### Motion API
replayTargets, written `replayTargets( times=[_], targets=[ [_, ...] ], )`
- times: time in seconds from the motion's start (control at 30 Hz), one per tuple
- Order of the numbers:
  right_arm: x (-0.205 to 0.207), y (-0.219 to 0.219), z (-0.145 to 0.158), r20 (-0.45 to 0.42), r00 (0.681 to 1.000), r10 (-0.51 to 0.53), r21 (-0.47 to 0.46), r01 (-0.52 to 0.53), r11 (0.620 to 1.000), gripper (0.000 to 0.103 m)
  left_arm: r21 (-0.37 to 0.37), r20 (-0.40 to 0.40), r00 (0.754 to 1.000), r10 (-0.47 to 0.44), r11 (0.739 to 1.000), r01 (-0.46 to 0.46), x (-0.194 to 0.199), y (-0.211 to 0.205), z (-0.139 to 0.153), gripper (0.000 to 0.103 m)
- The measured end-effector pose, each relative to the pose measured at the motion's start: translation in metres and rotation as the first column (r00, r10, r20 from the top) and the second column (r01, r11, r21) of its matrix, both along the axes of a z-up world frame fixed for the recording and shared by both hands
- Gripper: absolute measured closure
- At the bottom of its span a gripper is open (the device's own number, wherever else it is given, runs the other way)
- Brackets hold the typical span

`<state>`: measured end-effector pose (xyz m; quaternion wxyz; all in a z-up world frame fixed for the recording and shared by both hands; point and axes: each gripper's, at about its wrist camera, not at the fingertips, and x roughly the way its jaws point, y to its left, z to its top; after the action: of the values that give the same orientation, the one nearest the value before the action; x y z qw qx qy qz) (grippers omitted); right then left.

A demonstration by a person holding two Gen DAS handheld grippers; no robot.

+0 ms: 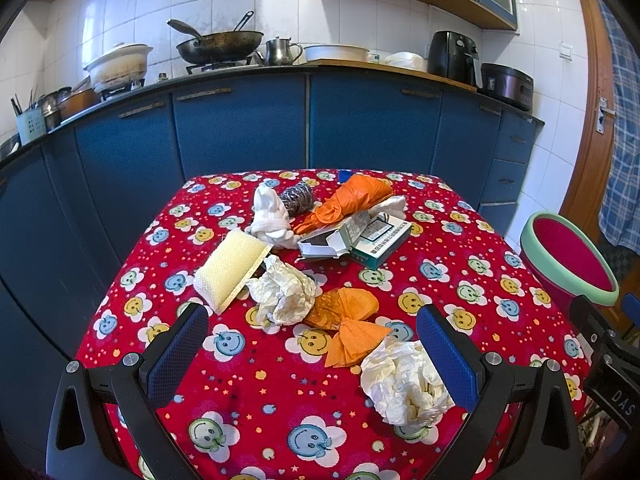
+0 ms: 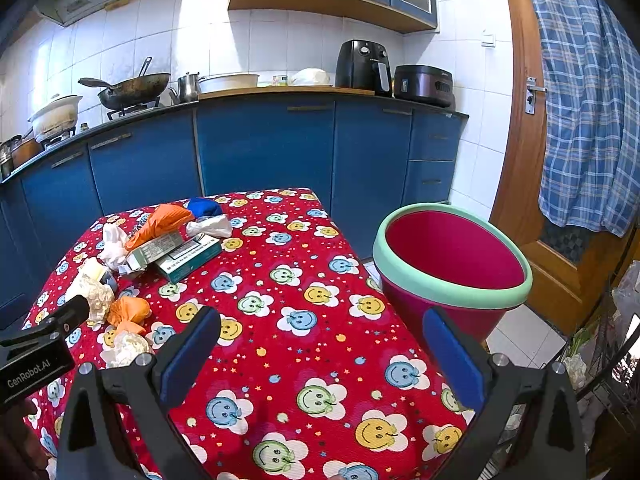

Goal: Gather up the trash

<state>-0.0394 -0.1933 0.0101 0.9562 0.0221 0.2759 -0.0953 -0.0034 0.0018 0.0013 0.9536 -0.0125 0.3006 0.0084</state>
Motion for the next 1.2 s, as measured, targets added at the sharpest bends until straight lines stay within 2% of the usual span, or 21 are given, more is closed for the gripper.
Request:
replayTargets(
  times=[0.83, 1.03, 1.2],
  targets=[
    [0.003, 0.003, 0.002, -0.004, 1.0, 0.009, 0.004, -0.009, 1.0, 0.0, 0.011, -0.001, 1.0, 0.007, 1.0, -0.007, 0.006, 0.007, 0.008, 0.0],
    [0.016, 0.006, 0.008, -0.009, 0.999, 0.044, 0.016, -0.043, 0.999, 0.0, 0.016, -0.005, 1.0, 0.013, 1.0, -0.013, 0.017, 0.019, 0.016, 0.0],
    [0.04, 0.01, 0.009, -0.044, 0.994, 0.101, 0.061, -0.098, 0.993, 0.0, 0.047, -0.011, 0.999, 0.043, 0.998, -0.042, 0.037, 0.037, 0.019, 0.0]
  ],
)
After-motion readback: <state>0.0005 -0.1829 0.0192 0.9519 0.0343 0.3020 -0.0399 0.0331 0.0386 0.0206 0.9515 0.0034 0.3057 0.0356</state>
